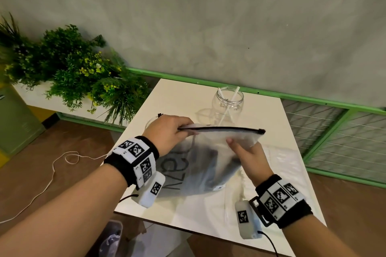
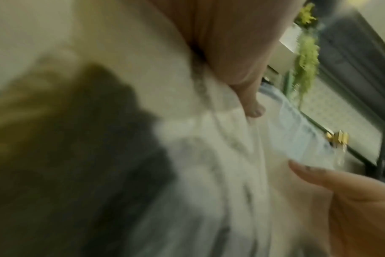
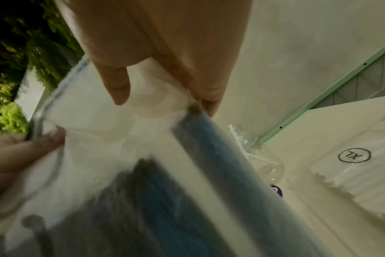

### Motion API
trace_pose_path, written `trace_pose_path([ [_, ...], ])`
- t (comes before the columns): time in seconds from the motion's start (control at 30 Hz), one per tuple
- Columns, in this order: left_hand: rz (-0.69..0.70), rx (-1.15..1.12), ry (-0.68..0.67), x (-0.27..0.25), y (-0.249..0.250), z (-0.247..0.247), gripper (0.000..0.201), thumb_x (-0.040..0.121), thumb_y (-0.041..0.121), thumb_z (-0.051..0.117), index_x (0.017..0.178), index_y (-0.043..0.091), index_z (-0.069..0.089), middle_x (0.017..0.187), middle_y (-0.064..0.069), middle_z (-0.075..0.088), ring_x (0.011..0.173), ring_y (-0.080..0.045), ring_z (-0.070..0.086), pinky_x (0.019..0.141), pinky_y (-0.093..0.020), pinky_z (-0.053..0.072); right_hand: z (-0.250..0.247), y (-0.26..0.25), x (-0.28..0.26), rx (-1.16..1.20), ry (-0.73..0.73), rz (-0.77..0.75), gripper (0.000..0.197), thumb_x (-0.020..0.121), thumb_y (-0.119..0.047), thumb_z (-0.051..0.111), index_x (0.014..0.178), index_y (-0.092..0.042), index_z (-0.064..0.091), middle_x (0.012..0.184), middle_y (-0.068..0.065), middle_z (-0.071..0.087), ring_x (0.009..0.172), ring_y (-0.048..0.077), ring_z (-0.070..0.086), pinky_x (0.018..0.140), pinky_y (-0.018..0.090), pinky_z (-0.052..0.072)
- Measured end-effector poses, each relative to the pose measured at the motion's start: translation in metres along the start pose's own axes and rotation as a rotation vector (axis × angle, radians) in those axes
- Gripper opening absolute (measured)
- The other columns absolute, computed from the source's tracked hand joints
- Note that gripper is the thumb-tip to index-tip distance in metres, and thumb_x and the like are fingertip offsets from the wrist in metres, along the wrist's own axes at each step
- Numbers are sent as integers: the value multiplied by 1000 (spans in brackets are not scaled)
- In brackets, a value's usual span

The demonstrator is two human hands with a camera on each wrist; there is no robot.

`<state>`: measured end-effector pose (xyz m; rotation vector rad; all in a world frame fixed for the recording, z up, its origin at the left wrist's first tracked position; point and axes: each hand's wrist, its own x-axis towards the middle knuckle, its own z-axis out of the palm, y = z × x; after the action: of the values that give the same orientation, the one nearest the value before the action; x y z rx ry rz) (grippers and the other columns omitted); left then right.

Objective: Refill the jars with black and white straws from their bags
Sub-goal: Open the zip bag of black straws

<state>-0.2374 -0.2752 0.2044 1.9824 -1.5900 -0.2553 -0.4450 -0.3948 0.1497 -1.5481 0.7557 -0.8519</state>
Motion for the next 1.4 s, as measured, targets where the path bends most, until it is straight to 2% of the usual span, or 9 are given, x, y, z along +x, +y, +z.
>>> trace_pose_path([
  [0.1, -76, 148, -73, 2, -8, 0, 26, 89, 47, 55, 93, 24, 67, 85, 2, 68, 85, -20, 61, 73, -32, 46, -1, -10, 1, 76, 92, -109, 21, 93, -19, 61, 86, 0, 62, 80, 6, 66, 75, 11, 60, 71, 28, 49],
  [0.23, -138, -124, 69, 4, -15, -3, 34, 76, 60, 63, 82, 27, 66, 67, 6, 68, 68, -12, 66, 72, -36, 54, -2, -22, 10, 183, 152, -147, 9, 95, -6, 53, 88, -9, 58, 70, -9, 63, 66, 6, 56, 64, 21, 48],
  [0.33, -138, -115, 55, 6, -15, -8, 46, 73, 69, 52, 77, 25, 64, 63, 6, 67, 66, -11, 67, 71, -38, 54, -5, -27, 17, 233, 181, -145, 13, 95, -4, 52, 89, -15, 56, 69, -13, 65, 66, 4, 58, 62, 20, 49],
  [0.5, -139, 92, 28, 9, -6, -17, 36, 84, 59, 54, 77, 24, 62, 64, 7, 62, 68, -17, 59, 64, -30, 47, -12, -30, 22, 265, 131, -94, 20, 96, -2, 48, 86, -14, 61, 73, -13, 68, 71, 4, 61, 64, 20, 51],
  [0.73, 100, 23, -41, 33, 61, 4, 38, 84, 52, 61, 115, 30, 59, 108, 8, 66, 95, -11, 60, 86, -28, 47, -10, -38, 25, 333, 61, -70, 18, 90, 3, 53, 80, -12, 58, 69, -9, 62, 70, 10, 58, 64, 22, 51],
  [0.9, 135, -52, 90, 54, 90, 23, 15, 87, 39, 62, 97, 28, 66, 99, 10, 68, 79, -8, 54, 81, -34, 49, -7, -45, 25, 270, -30, -71, 18, 94, 0, 50, 83, -13, 55, 79, -4, 66, 80, 16, 61, 70, 27, 52],
  [1.1, 156, 140, 95, 56, 84, 32, 19, 96, 32, 49, 104, 18, 59, 109, -1, 63, 104, -22, 54, 87, -36, 43, 0, -41, 27, 193, 54, -94, 8, 88, -14, 46, 81, -18, 47, 82, 6, 50, 80, 20, 48, 70, 34, 40],
  [1.27, 36, 243, 148, 33, 39, 0, 19, 95, 32, 49, 104, 20, 60, 109, -2, 63, 103, -24, 53, 87, -35, 41, -8, -37, 32, 254, 215, -47, 28, 96, 0, 36, 78, -20, 42, 67, -10, 47, 61, 6, 46, 62, 27, 39],
  [1.4, -66, 289, 199, 7, -3, -32, 15, 94, 26, 52, 100, 16, 62, 103, -4, 63, 99, -27, 54, 87, -39, 42, -16, -34, 37, 307, 268, -32, 28, 96, 0, 35, 78, -21, 42, 71, -5, 45, 63, 11, 46, 59, 25, 40],
])
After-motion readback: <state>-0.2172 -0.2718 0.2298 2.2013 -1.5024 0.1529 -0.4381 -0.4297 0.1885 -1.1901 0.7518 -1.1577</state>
